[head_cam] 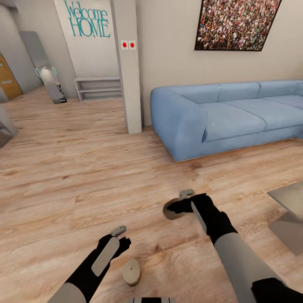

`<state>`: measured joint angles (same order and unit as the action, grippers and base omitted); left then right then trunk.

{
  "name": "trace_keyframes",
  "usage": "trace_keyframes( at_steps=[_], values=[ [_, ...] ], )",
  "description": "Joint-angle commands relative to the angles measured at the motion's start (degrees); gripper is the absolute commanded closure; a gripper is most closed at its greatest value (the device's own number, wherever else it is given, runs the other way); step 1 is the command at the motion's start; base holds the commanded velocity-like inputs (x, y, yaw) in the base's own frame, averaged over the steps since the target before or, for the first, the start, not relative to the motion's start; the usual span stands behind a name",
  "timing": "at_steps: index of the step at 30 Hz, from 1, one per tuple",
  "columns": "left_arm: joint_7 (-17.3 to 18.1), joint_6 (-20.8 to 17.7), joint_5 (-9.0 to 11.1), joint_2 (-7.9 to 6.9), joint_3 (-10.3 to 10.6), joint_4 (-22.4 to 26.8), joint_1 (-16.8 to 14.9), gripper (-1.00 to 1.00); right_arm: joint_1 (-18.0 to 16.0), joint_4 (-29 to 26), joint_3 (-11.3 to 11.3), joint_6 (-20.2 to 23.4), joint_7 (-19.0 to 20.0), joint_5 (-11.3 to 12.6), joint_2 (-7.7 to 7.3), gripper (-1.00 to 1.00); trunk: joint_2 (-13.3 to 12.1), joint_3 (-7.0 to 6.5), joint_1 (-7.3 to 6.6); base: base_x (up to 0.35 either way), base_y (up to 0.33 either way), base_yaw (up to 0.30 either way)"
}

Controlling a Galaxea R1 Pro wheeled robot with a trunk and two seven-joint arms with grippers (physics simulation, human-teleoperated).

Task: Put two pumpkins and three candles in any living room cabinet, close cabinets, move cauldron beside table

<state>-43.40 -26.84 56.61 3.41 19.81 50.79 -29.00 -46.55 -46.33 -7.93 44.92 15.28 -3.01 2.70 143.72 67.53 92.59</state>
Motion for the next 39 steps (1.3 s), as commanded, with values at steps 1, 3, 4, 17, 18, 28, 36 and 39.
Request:
trace_keyframes(
  at_steps=[1,3,4,17,18,28,36,39],
  values=[
    [-0.3,0.0,0.0,0.04,0.6,-0.2,0.0,-1.00,0.0,-1.6,2.2,2.1,4.0,0.2,-0.13,1.00,0.0,-0.06,0.00,0.000,0.000,-0.221],
    [-1.2,0.0,0.0,0.09,1.0,-0.3,-0.1,-1.00,0.0,-3.0,5.3,4.1,8.2,0.6,-0.21,1.00,0.0,-0.20,0.00,0.000,0.000,-0.221],
    [-1.9,0.0,0.0,0.15,1.1,-0.2,-0.1,-1.00,0.0,-3.4,6.8,4.7,9.6,0.7,-0.26,1.00,0.0,-0.26,0.00,0.000,0.000,-0.220],
    [-7.5,0.1,-8.3,2.54,3.8,-1.7,-0.2,-1.00,0.0,-4.2,11.4,5.8,12.7,0.9,0.36,1.00,0.0,-1.06,0.00,0.000,0.000,-0.201],
    [-7.5,0.4,-8.5,2.57,3.9,-4.2,-0.2,-1.00,0.0,-4.2,11.4,5.8,12.7,0.9,0.43,1.00,0.0,-1.07,0.00,0.000,0.000,-0.027],
    [-0.5,12.6,-8.2,2.58,4.1,-15.1,0.0,-1.00,0.0,-3.9,11.4,5.6,12.6,0.9,0.46,1.00,0.0,-1.07,0.00,0.000,0.000,-0.003],
    [5.0,14.4,-8.4,2.56,4.2,-17.3,0.0,-1.00,0.0,-3.9,11.4,5.6,12.6,0.9,0.46,1.00,0.0,-1.07,0.00,0.000,0.000,0.000],
    [5.1,14.5,-8.4,2.56,4.2,-17.3,0.1,-1.00,0.0,-3.9,11.4,5.6,12.6,0.9,0.46,1.00,0.0,-0.85,0.03,0.000,0.000,0.000]
  ],
)
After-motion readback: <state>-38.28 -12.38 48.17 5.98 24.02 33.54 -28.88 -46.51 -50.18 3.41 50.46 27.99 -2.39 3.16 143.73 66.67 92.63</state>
